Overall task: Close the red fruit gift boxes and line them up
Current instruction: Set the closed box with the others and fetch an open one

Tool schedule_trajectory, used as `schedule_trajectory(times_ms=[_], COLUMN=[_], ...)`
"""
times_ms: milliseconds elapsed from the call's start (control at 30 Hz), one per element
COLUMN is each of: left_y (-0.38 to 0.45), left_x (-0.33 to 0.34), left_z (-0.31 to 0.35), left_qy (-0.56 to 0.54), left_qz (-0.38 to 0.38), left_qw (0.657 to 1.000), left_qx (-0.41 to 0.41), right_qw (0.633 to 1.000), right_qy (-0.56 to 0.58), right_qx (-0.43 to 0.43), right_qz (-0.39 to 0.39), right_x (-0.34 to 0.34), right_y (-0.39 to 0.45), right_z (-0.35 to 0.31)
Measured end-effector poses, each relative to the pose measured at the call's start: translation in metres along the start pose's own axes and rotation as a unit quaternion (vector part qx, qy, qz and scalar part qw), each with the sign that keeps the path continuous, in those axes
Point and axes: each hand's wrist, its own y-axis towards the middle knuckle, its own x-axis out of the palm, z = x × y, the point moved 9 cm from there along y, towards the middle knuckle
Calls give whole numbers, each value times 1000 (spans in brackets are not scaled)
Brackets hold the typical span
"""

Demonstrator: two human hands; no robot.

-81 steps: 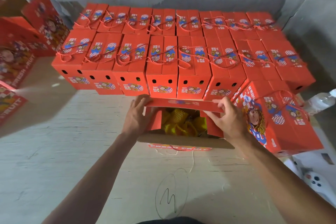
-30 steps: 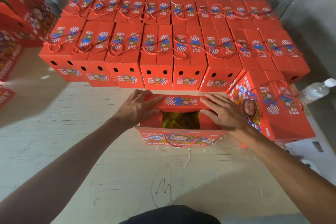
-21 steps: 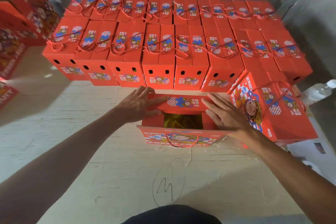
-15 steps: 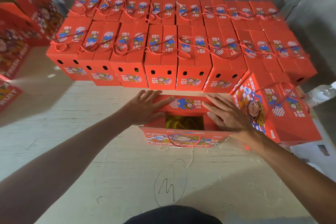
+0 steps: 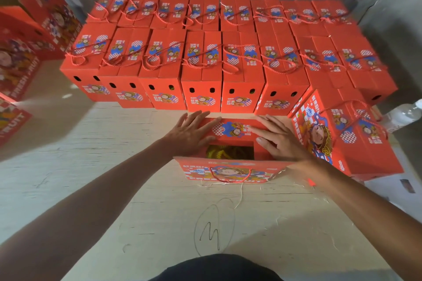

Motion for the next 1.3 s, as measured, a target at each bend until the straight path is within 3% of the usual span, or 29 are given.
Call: schedule_trajectory(times_ms=[100,333,500,667,767,867,1000,1100,1200,1300], left_y=[-3,-5,-6,-5,-17,-49,-69,-81,-92,-104], left_x=[1,-1,1,2,-20,-45,-37,-29,-21,-16], left_z=[3,6,6,7,6,9,-10,-14,-20,-10], left_qy=[55,-51,-20,-41,-182,-142,-149,-197,-246,-244], left_qz=[-4,1,-9,2,101,294,302,293,279,264], left_qw=[998,998,999,999,978,942,940,935,928,933], left_qx=[0,-42,-31,-25,-7,69,47,29,-22,-7], right_qw=[1000,1000,1000,996,984,974,962,957,980,978], right_qy=[-2,-14,-25,-6,-22,22,106,213,161,168], right_qx=[14,17,8,3,9,41,55,76,58,114], right_qz=[-17,4,8,93,177,224,247,181,106,40], right_x=[2,5,7,-8,-20,-24,-20,-6,-8,-5], right_y=[-1,-5,-5,-9,-19,-36,-55,-67,-78,-83], right_z=[2,5,6,1,2,11,15,16,5,2])
